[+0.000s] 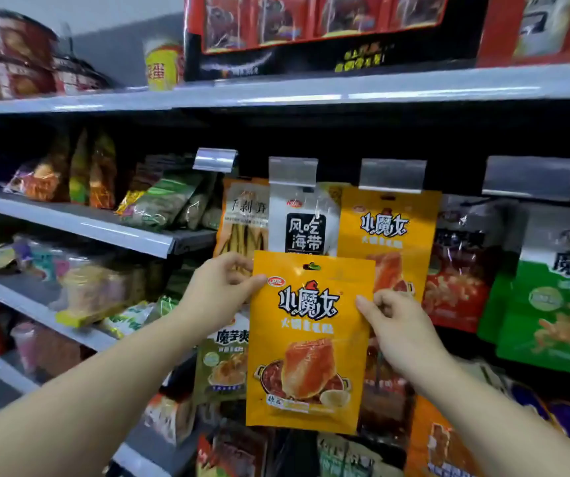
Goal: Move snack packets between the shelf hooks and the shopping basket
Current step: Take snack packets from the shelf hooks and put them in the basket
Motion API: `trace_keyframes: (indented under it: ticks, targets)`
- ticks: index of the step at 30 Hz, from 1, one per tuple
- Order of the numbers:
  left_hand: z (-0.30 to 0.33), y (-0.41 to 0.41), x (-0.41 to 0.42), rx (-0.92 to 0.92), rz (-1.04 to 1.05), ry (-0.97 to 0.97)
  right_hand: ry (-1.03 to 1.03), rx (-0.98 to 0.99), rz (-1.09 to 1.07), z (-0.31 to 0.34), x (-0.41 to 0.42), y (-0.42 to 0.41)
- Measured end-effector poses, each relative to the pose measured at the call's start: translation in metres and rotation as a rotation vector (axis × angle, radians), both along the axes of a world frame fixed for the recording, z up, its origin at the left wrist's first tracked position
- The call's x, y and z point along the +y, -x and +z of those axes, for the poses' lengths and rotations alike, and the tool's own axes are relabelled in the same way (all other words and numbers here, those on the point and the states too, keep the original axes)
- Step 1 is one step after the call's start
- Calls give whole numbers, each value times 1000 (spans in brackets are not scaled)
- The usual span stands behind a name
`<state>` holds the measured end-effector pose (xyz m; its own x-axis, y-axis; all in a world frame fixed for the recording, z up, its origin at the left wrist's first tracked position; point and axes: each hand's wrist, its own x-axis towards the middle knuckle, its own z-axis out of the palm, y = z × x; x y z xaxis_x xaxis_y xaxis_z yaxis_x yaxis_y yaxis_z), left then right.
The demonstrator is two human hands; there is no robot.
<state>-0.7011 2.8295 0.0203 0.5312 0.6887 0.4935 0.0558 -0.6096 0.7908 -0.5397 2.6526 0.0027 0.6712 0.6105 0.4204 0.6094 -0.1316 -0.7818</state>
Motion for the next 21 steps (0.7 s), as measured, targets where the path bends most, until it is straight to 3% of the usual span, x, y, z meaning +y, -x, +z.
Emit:
trace_keyframes:
  ticks: [8, 21]
  targets:
    - [70, -86, -12, -20, -127, 74, -93, -74, -108, 68, -29, -57]
    - [106, -157, -11, -321, -202, 209, -236, -114, -150, 107, -14, -113]
